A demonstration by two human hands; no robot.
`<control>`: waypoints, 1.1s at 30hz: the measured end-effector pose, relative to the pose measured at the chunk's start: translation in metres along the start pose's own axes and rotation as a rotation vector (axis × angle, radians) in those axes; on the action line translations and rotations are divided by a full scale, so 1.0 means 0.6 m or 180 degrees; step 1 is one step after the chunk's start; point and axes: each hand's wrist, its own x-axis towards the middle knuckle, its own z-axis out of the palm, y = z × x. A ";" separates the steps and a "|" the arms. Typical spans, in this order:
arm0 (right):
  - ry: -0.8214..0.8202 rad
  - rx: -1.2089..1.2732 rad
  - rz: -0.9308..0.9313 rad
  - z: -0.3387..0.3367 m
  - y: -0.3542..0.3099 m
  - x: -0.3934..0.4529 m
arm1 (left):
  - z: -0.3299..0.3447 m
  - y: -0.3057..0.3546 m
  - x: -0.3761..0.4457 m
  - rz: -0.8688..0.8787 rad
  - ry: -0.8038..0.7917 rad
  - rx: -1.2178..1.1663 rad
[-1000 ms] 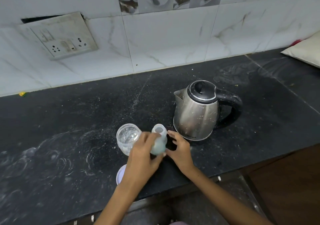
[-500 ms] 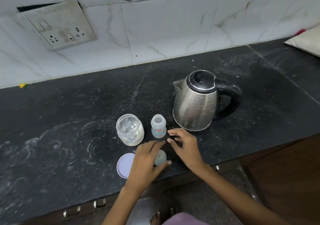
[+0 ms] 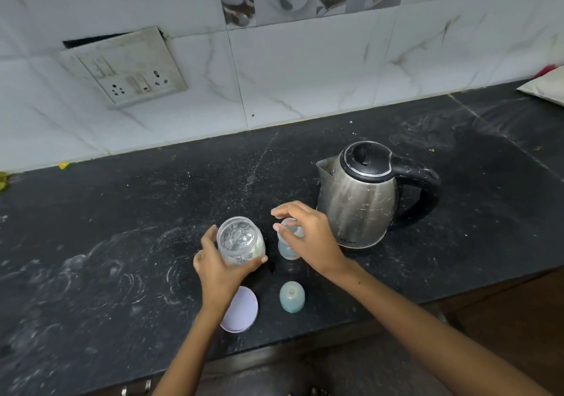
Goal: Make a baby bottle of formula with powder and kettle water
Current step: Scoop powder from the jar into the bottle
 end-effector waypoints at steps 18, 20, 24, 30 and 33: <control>-0.2281 -0.1515 -0.0114 0.026 -0.051 0.047 | -0.040 0.028 -0.011 0.1868 -0.0127 0.0935; -0.2601 -0.2209 -0.0170 0.040 -0.070 0.051 | -0.042 0.034 -0.014 0.1880 -0.0116 0.0937; -0.2960 -0.3074 -0.0234 0.065 -0.097 0.059 | -0.041 0.043 -0.018 0.1887 -0.0108 0.0866; -0.2547 -0.2978 -0.0576 0.055 -0.103 0.052 | -0.046 0.042 -0.015 0.1767 -0.0216 0.0684; -0.2499 -0.2865 -0.0749 0.042 -0.097 0.053 | -0.056 0.036 -0.006 0.1769 -0.0358 0.0596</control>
